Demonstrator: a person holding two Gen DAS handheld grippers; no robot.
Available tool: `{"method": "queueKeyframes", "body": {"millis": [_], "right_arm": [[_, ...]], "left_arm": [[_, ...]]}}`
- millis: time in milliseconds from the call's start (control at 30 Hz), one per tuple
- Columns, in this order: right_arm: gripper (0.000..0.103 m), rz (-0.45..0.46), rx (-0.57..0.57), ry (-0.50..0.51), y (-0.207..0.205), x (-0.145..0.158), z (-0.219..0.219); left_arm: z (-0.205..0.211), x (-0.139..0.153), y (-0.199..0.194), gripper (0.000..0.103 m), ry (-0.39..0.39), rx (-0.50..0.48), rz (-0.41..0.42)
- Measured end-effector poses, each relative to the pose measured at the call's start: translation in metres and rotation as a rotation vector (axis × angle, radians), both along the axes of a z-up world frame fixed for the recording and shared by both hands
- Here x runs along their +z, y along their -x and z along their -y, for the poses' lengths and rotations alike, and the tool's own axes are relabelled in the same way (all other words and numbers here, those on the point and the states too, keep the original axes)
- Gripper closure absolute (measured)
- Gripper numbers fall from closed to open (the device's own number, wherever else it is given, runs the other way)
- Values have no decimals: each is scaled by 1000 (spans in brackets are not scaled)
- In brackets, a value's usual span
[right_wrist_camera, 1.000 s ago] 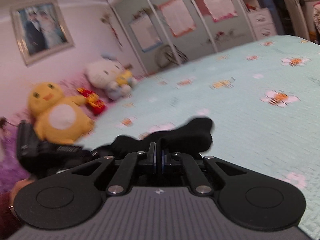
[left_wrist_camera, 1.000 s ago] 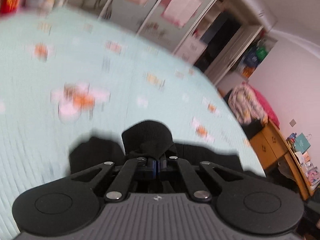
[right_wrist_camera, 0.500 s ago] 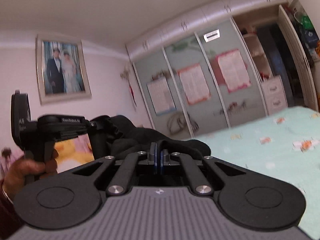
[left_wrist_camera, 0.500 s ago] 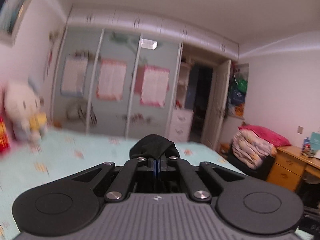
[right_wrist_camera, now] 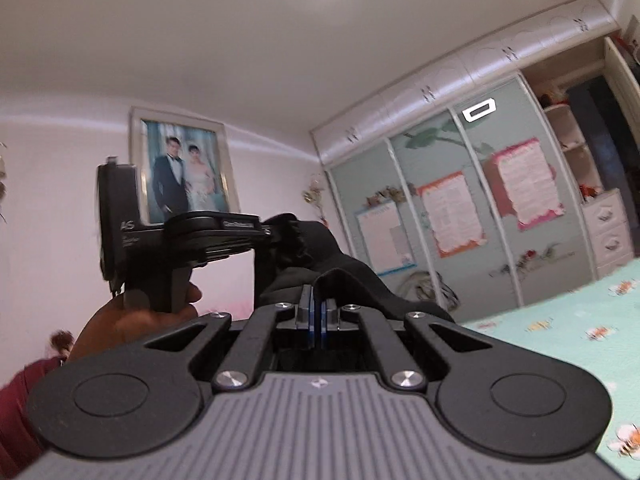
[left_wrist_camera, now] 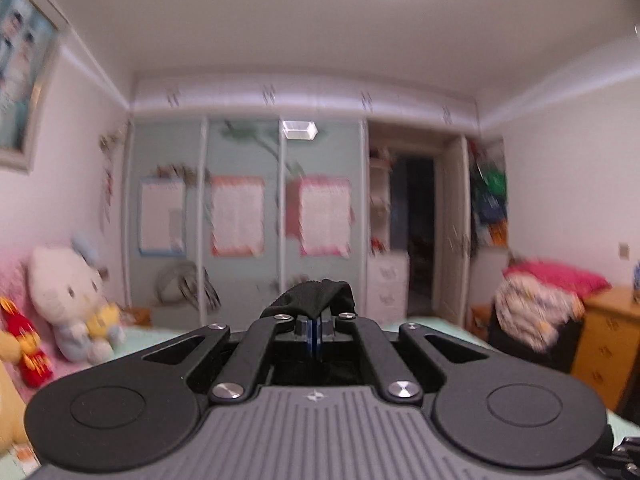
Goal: Fold clothes
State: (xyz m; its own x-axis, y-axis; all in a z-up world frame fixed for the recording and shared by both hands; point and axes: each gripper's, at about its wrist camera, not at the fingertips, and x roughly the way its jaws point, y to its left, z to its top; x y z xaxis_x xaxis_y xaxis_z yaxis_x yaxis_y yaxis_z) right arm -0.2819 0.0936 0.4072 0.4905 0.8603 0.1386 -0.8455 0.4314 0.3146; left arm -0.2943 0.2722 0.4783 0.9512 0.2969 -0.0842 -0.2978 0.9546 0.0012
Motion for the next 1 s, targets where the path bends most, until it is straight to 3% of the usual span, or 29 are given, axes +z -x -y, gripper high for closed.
{"method": "queueKeyframes", "body": {"millis": [267,433,500,567,600,633,767,867,1000], "right_arm": [[102,-122,-287,264,-10,-128,40],[102,-230,-517,394,-28,-199,76],[102,-281,-619,438,-37,-225,88],[102,-346,-689,489,-47,-259,97],[102,-390,-708,521,-53,-276,100],[102,-434,-713,551,-58,-295,104],[96,-603,-646,647,-74,-352,108],[85,-680,-575,605,-71,-365,120],[75,-751,-461,459,-65,-354,152]], "left_arm": [[67,-159,-87,103,160,-226,-273],[124,-231,-129,102,235,-349,-368],[143,-254,-141,94,244,-380,-428],[158,-277,-152,76,265,-399,-492],[156,-287,-151,58,302,-386,-525],[149,-296,-147,46,343,-374,-551],[120,-332,-131,44,507,-323,-652],[99,-353,-105,43,589,-309,-691],[71,-372,-54,41,662,-310,-695]]}}
